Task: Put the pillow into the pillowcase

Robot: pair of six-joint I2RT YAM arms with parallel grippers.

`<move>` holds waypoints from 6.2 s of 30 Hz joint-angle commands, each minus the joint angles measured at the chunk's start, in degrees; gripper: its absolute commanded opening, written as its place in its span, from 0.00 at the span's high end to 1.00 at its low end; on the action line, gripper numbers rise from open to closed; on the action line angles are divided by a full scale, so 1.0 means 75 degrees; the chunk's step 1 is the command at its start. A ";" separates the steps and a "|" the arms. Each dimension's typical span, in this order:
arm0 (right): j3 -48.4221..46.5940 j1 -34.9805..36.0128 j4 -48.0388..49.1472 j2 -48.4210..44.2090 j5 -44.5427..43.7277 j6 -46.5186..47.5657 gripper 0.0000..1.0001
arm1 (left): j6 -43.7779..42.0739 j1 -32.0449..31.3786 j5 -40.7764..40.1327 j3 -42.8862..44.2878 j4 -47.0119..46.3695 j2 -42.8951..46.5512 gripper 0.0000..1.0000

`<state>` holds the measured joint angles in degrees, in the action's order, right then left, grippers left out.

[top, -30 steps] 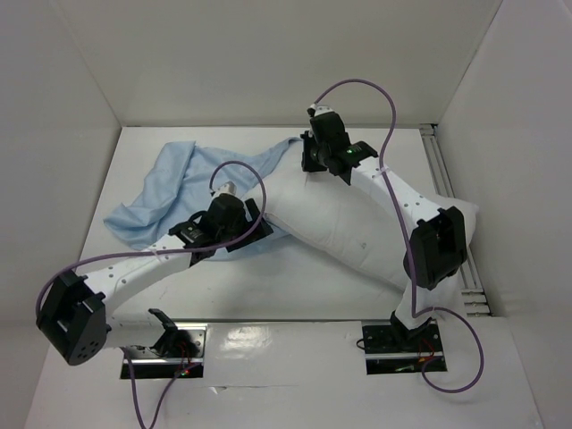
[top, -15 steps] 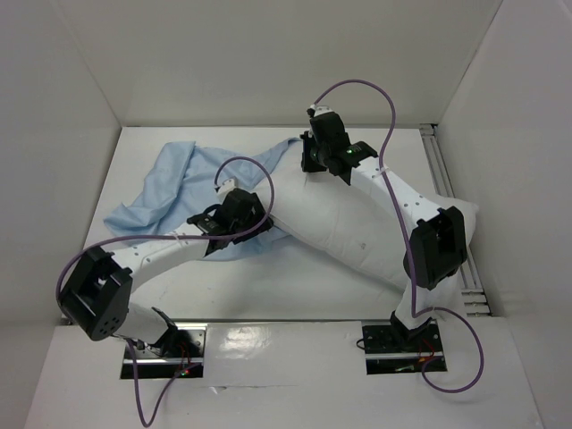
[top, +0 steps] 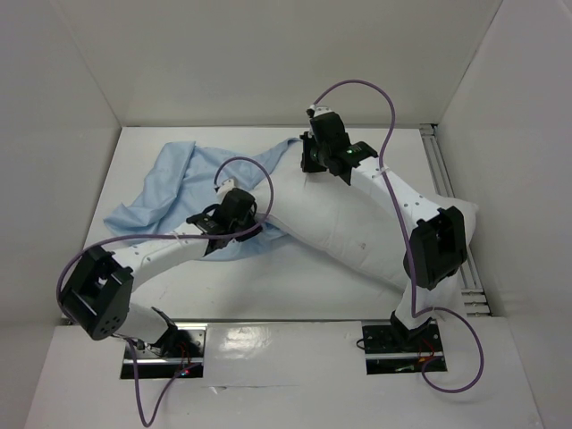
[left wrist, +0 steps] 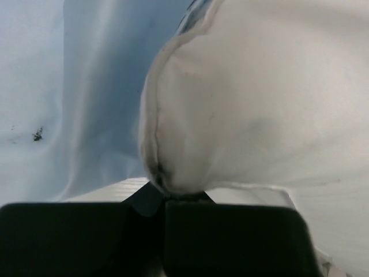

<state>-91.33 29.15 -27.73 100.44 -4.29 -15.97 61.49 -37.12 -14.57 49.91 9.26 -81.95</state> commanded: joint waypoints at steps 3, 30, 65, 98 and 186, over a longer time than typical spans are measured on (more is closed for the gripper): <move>0.0001 -0.0264 0.0333 -0.0197 -0.0060 0.0055 1.00 | -0.0570 0.0040 0.0548 0.0364 0.0766 0.0930 1.00; 0.2894 0.0261 0.0860 -0.1379 -0.0002 -0.0484 1.00 | -0.2982 0.0180 0.2750 0.2801 0.2947 0.1729 0.70; 0.3248 0.0414 0.0779 -0.1885 -0.0037 -0.0309 1.00 | -0.3289 0.1364 0.3919 0.6664 0.3887 -0.1939 1.00; 0.4654 0.0790 0.3111 -0.3244 0.0502 -0.1059 1.00 | -0.4333 0.1727 0.3958 1.0394 0.5866 -0.4985 0.26; 0.3471 0.2020 -0.2314 -0.4932 -0.1724 -0.1117 0.00 | -0.0242 -0.2304 -0.1291 0.1022 0.3852 0.0873 0.22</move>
<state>-62.96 44.58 -41.78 64.53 -16.14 -23.57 57.41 -54.41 -19.16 57.74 40.75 -73.73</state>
